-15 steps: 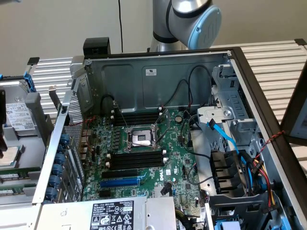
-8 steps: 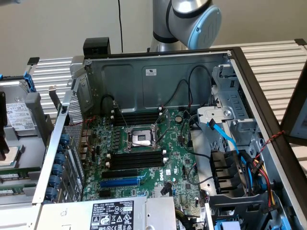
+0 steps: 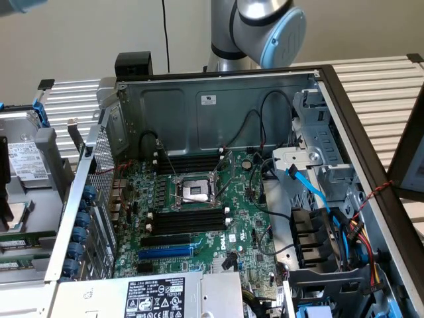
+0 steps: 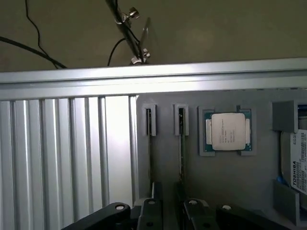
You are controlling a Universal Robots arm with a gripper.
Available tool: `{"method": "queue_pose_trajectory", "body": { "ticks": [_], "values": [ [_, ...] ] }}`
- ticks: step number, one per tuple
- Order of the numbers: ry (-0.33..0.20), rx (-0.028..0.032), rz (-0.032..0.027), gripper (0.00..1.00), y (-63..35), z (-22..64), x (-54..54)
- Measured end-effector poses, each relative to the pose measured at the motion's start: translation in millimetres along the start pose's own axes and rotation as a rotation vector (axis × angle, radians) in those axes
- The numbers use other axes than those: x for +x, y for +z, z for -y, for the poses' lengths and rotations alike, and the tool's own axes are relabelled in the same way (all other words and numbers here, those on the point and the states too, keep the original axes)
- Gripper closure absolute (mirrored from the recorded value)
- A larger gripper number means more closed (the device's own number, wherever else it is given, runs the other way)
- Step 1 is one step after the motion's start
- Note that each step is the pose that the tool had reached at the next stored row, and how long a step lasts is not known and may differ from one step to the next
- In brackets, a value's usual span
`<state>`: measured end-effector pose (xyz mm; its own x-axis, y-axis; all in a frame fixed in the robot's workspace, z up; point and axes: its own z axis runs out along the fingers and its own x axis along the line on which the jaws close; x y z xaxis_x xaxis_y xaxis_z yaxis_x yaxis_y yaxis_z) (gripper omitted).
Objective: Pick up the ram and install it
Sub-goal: 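Pick up the ram and move it above insertion slot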
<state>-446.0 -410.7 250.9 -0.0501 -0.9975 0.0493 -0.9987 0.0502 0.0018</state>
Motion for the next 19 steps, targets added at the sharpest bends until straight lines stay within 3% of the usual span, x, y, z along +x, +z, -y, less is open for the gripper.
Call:
{"method": "queue_pose_trajectory", "body": {
  "ticks": [7,19],
  "values": [
    [-0.008,0.0036,-0.0018,0.76,8.0,1.5,8.4],
    [-0.048,0.0225,-0.0089,0.76,18.3,8.0,12.1]
  ]
}}
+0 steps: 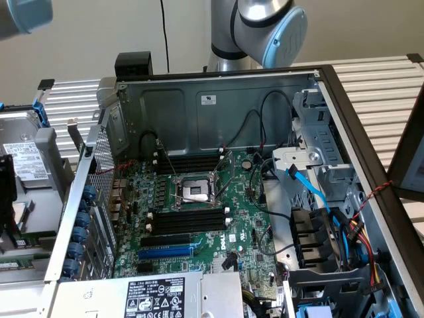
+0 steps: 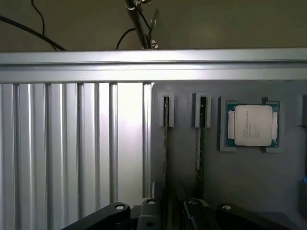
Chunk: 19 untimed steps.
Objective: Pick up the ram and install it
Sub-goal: 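Pick up the ram and move it above insertion slot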
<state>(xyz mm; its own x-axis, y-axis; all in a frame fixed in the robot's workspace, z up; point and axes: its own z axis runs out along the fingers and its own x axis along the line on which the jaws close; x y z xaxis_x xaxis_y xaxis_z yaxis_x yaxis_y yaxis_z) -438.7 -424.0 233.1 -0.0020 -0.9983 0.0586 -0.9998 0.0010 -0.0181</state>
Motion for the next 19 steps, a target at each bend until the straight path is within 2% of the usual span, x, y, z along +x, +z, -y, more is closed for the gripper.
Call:
{"method": "queue_pose_trajectory", "body": {
  "ticks": [4,8,13,19],
  "values": [
    [-0.031,0.0054,-0.0045,0.76,4.3,2.1,-0.2],
    [-0.047,0.01,-0.0044,0.76,9.9,2.5,-0.5],
    [-0.054,0.0117,-0.0042,0.76,18.9,2.4,-1.1],
    [-0.055,0.0116,-0.0043,0.76,24.5,2.2,-1.4]
  ]
}}
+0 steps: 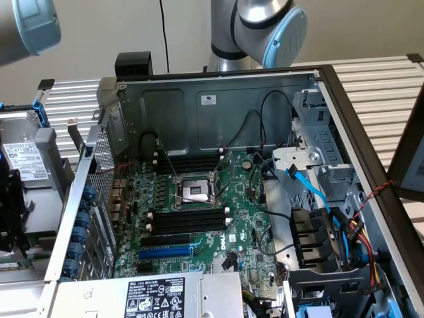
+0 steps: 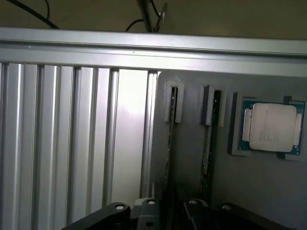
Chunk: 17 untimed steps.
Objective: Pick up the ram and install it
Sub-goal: 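Pick up the ram and move it above insertion slot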
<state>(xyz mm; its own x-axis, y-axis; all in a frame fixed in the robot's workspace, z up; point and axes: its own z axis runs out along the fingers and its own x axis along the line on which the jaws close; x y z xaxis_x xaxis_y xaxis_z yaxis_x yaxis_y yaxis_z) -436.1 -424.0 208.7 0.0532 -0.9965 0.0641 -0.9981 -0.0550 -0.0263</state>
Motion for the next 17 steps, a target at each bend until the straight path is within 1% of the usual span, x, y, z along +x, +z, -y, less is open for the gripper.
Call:
{"method": "queue_pose_trajectory", "body": {
  "ticks": [4,6,8,9,11,17],
  "values": [
    [0.0,-0.001,0.0001,0.76,5.8,-0.2,-0.4],
    [0.0,-0.0041,0.0002,0.76,7.6,-0.3,-0.6],
    [-0.001,-0.0092,0.0009,0.76,7.6,-0.3,-0.5],
    [-0.001,-0.0098,0.0016,0.76,7.6,-0.3,-0.5],
    [-0.001,-0.0098,0.0025,0.76,7.7,-0.3,-0.5],
    [-0.001,-0.0098,0.0027,0.76,7.7,-0.3,-0.5]
  ]
}}
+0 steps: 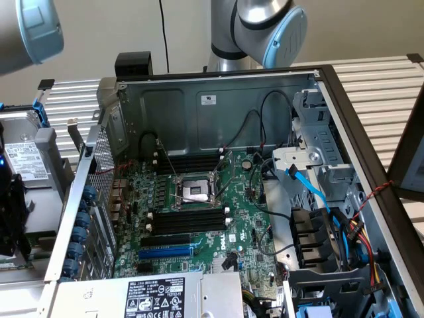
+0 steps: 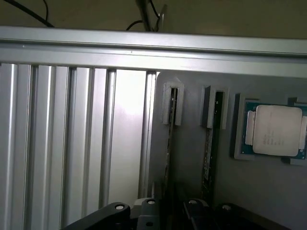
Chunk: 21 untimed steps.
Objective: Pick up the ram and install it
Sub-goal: 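Pick up the ram and move it above insertion slot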
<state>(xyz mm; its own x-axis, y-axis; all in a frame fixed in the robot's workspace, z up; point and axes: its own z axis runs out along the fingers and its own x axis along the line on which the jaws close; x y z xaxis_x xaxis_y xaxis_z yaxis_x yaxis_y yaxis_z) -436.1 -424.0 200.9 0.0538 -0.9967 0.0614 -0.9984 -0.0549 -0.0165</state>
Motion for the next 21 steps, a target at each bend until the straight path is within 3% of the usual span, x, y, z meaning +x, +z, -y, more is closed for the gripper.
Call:
{"method": "queue_pose_trajectory", "body": {
  "ticks": [5,6,8,21],
  "values": [
    [0.0,0.0,-0.0001,0.78,0.0,0.0,0.0],
    [0.0,0.0001,0.0001,0.84,0.0,0.0,0.0],
    [0.0,0.0,0.0001,0.87,0.0,0.0,0.0],
    [0.0,0.0,0.0,0.87,0.0,0.0,0.0]
  ]
}}
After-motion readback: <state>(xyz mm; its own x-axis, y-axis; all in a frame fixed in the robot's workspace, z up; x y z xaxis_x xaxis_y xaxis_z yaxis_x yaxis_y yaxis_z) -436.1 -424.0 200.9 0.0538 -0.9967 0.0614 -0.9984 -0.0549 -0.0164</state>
